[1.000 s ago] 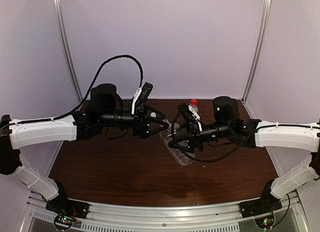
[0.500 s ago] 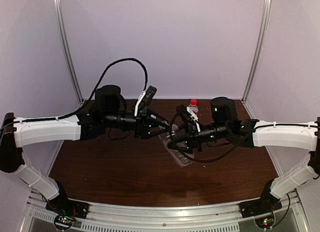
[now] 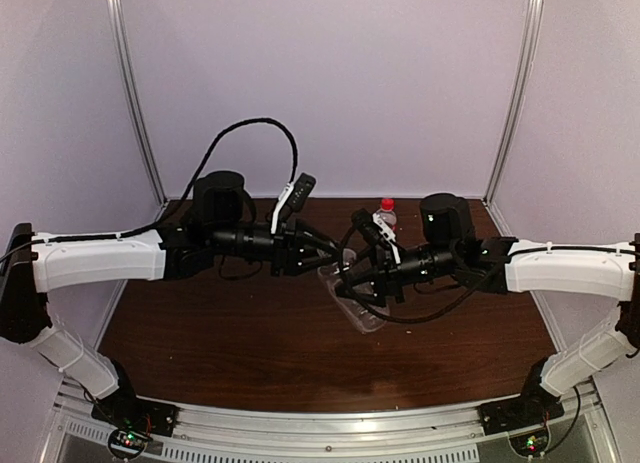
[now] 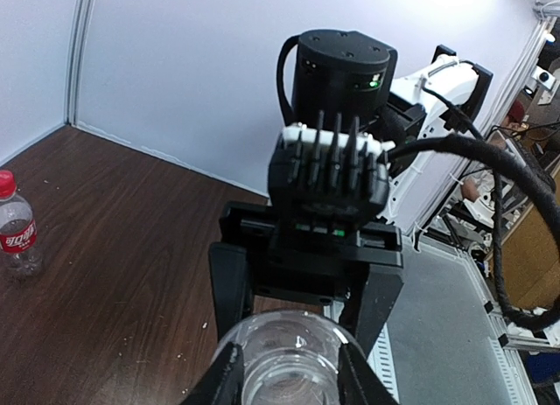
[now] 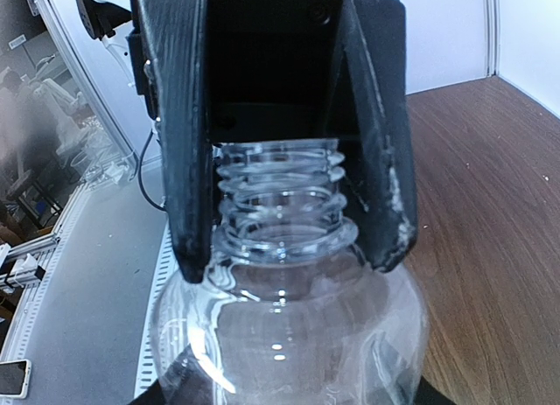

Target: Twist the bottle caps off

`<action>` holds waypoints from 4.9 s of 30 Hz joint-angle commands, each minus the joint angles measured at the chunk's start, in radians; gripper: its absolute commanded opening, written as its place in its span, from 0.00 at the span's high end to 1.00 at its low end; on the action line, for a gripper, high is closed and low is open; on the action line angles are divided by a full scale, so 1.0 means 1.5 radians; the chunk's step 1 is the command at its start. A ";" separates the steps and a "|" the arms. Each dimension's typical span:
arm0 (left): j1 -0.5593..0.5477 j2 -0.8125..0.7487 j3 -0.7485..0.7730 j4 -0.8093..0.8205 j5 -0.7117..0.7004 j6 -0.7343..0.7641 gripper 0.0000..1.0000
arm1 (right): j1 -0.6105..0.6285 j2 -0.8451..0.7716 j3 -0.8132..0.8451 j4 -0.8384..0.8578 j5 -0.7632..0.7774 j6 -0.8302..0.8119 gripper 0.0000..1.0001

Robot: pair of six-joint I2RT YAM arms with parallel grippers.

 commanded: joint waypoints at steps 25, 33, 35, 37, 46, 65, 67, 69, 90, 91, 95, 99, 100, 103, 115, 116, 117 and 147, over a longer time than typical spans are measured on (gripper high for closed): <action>0.003 -0.045 -0.020 0.021 -0.046 0.001 1.00 | 0.002 -0.004 0.031 -0.028 0.118 0.004 0.05; 0.017 -0.080 -0.013 -0.100 -0.115 0.073 1.00 | 0.002 -0.023 0.032 -0.066 0.180 -0.009 0.00; 0.026 -0.093 -0.006 -0.146 -0.144 0.094 1.00 | 0.002 -0.031 0.032 -0.088 0.215 -0.008 0.00; 0.033 -0.102 0.006 -0.206 -0.189 0.117 1.00 | 0.001 -0.039 0.034 -0.104 0.260 -0.001 0.00; 0.121 -0.076 0.057 -0.330 -0.388 0.132 1.00 | -0.002 -0.042 0.066 -0.174 0.465 0.046 0.00; 0.266 0.222 0.249 -0.253 -0.381 0.110 1.00 | -0.008 -0.057 0.056 -0.199 0.514 0.067 0.00; 0.269 0.256 0.276 -0.262 -0.378 0.114 1.00 | -0.009 -0.061 0.052 -0.202 0.519 0.066 0.00; 0.269 0.274 0.290 -0.260 -0.377 0.116 1.00 | -0.010 -0.064 0.046 -0.202 0.521 0.066 0.00; 0.269 0.265 0.278 -0.239 -0.369 0.135 0.24 | -0.016 -0.038 0.054 -0.212 0.528 0.078 0.00; 0.269 0.258 0.276 -0.239 -0.365 0.136 0.22 | -0.016 -0.036 0.055 -0.214 0.528 0.079 0.00; 0.269 0.208 0.254 -0.228 -0.366 0.134 0.19 | -0.017 -0.025 0.068 -0.219 0.531 0.088 0.00; 0.270 0.141 0.209 -0.213 -0.386 0.112 0.16 | -0.022 0.000 0.093 -0.226 0.540 0.100 0.00; 0.271 0.125 0.196 -0.213 -0.397 0.105 0.15 | -0.025 0.008 0.099 -0.227 0.554 0.103 0.00; 0.279 0.076 0.150 -0.212 -0.404 0.076 0.09 | -0.036 0.030 0.125 -0.232 0.585 0.108 0.00; 0.282 -0.219 -0.124 -0.145 -0.344 0.014 0.02 | -0.126 0.173 0.288 -0.265 0.608 0.085 0.00; 0.282 -0.242 -0.144 -0.146 -0.338 0.010 0.02 | -0.133 0.185 0.301 -0.265 0.609 0.085 0.00; 0.282 -0.266 -0.161 -0.146 -0.329 0.004 0.02 | -0.140 0.198 0.311 -0.263 0.609 0.082 0.00; 0.282 -0.469 -0.326 -0.171 -0.260 -0.066 0.02 | -0.239 0.455 0.543 -0.292 0.573 0.097 0.32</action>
